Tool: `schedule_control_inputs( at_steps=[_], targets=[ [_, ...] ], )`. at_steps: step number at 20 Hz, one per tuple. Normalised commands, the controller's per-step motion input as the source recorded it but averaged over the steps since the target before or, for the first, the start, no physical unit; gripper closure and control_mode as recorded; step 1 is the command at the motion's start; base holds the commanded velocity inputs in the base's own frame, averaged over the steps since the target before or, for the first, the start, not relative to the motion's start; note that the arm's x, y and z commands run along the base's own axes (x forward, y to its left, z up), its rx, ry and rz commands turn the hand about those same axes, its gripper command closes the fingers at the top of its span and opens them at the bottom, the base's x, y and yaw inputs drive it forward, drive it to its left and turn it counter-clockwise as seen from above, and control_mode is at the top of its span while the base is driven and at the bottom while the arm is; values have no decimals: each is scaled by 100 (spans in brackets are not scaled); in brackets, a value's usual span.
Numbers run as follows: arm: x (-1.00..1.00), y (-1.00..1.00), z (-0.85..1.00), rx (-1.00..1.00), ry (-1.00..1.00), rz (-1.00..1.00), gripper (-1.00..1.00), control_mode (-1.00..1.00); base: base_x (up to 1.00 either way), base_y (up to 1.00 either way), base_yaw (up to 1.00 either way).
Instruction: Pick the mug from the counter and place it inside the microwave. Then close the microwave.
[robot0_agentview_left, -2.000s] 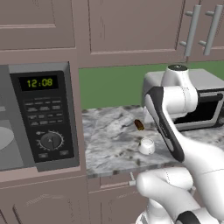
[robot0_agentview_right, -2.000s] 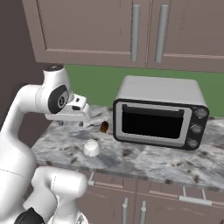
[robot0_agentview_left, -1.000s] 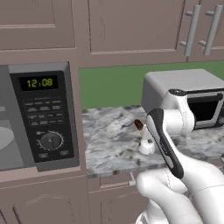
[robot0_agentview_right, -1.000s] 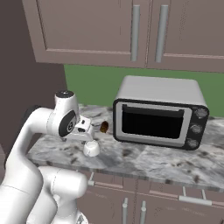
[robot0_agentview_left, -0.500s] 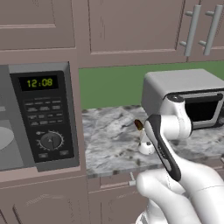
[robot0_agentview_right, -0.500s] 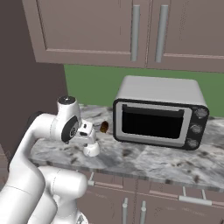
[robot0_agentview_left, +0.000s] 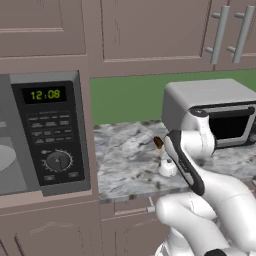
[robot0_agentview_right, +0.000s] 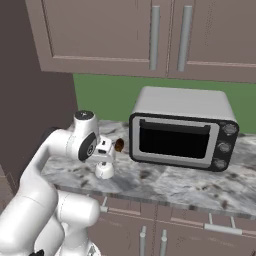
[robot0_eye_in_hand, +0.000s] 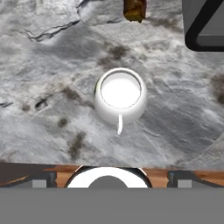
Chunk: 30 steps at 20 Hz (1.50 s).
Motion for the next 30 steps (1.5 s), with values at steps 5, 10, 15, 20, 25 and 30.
schedule_control_inputs(
  at_steps=[5, 10, 15, 20, 25, 30],
  targets=[
    [19, -1, -29, 0, 4, 0, -100, -100, 0, 0, 0],
    [11, 0, -30, 0, 3, 0, -100, -100, 0, 0, 0],
    [10, 0, -29, 0, 2, 0, -100, -100, 0, 0, 0],
    [12, -2, -37, 0, 3, 0, -100, -100, 0, 0, 0],
    [6, -4, -23, 0, 2, 0, -100, -100, 0, 0, 0],
    [7, -7, -5, 0, 0, 0, -100, -100, 0, 0, 0]
  ],
)
